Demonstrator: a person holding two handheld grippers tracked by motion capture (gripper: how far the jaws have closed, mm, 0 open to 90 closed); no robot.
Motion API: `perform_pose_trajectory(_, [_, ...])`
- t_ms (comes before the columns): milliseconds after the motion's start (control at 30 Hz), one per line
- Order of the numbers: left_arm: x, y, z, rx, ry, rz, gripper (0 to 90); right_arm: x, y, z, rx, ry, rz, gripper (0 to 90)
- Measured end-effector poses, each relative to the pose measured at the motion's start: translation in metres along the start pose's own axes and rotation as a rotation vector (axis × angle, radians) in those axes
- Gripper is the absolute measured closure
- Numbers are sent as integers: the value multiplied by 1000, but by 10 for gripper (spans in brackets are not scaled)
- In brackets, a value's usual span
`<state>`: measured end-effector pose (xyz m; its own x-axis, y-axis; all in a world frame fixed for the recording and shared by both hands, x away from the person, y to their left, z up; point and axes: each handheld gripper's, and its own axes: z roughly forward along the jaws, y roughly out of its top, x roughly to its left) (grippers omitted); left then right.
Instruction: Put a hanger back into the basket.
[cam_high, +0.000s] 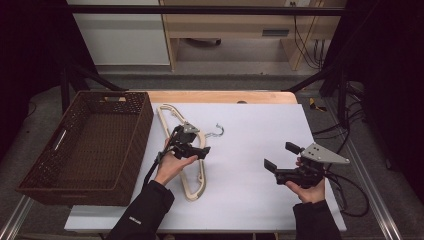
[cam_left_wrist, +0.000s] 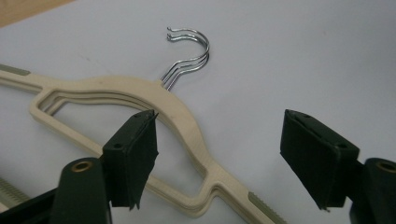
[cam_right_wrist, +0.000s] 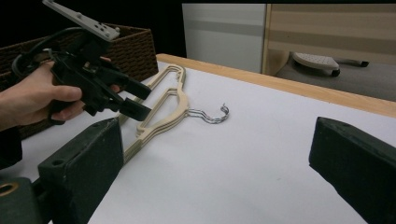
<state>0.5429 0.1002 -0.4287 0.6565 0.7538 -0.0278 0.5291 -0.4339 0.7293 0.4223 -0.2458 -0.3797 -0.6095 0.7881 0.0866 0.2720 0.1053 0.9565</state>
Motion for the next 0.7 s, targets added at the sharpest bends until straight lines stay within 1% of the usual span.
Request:
perform_pose_trajectory(133, [2,-2,13,27,9,-8,336,1,0,1,5,1,2,33])
perform_pose_trajectory(167, [3,-3,16,37,6,-15,359,1,0,1,2,2,1,33])
perform_pose_trajectory(333, [4,-6,32,91,22,-14,440,0,0,0,2,2,-2,34])
perform_pose_trajectory(367, [4,-7,35,86,23,-19,450,0,0,0,1,3,-2,34])
perform_pose_trajectory(400, [5,-7,37,92,25,-26,463,0,1,0,2,2,-2,34])
perform_pose_trajectory(433, [6,-7,38,104,20,-23,481,0,1,0,1,3,-1,35])
perform_pose_trajectory(533, [9,-9,41,122,15,-33,532,1,1,0,0,5,-2,35])
perform_pose_trajectory(567, [9,-10,42,123,18,-39,549,1,0,0,-1,6,-3,35])
perform_pose_trajectory(633, [10,-11,42,132,9,-48,589,1,0,1,2,6,-4,35])
perform_pose_trajectory(700, [10,-10,42,137,9,-50,605,1,0,1,4,8,-3,36])
